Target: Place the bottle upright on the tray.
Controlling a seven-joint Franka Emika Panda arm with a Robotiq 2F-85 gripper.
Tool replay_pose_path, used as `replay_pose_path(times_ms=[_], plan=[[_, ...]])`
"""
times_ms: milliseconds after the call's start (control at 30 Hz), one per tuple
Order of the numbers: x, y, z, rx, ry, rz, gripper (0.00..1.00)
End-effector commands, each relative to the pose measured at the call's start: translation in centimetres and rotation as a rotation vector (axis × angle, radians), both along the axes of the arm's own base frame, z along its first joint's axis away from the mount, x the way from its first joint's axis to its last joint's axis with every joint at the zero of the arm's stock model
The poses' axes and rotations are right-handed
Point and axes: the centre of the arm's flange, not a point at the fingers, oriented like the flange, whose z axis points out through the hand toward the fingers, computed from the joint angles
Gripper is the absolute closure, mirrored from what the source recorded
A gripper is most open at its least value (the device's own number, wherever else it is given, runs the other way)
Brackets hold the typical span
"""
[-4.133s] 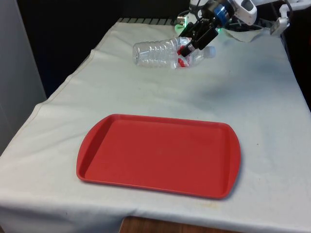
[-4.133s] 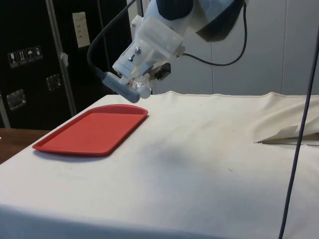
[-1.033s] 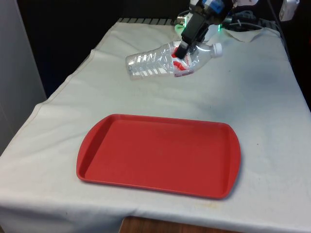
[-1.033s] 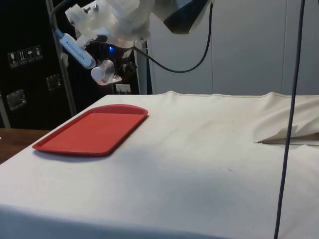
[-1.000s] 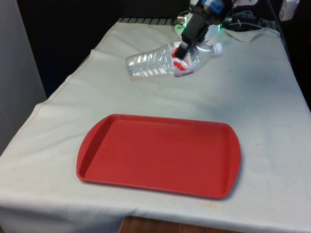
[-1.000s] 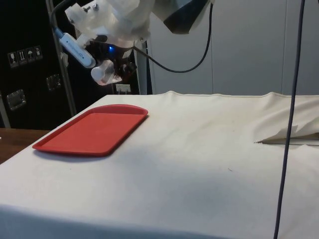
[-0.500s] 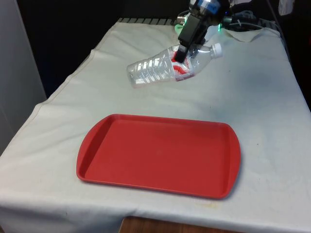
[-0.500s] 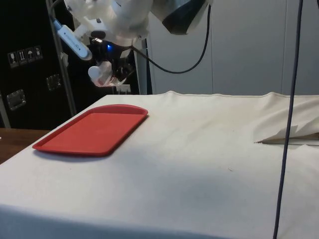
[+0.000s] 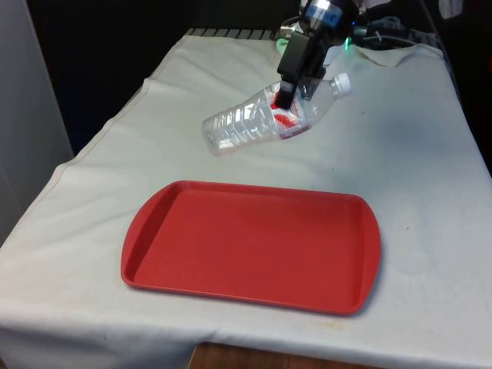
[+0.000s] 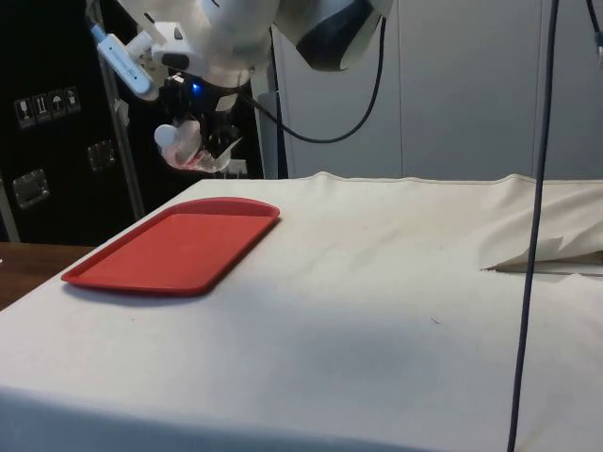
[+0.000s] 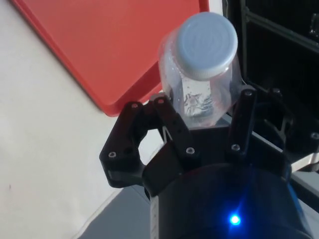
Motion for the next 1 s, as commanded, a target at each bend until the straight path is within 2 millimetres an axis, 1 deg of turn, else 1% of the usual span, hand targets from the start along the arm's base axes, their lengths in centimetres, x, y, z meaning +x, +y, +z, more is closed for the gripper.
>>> replay_pose_path(times_ms=[0,500,533,800,867,967], plan=[[0.1,-0.1,-0.2,0.020,0.003,0.005,0.86],[1.2,-0.8,-0.7,0.120,-0.010,-0.015,0.86],[1.2,-0.9,-0.5,0.109,-0.014,-0.024,0.86],[1.9,-1.3,-1.0,0.188,-0.021,-0.030,0.86],[1.9,-1.3,-0.8,0.179,-0.026,-0.038,0.86],[2.1,-1.5,-1.1,0.214,-0.027,-0.037,0.86]])
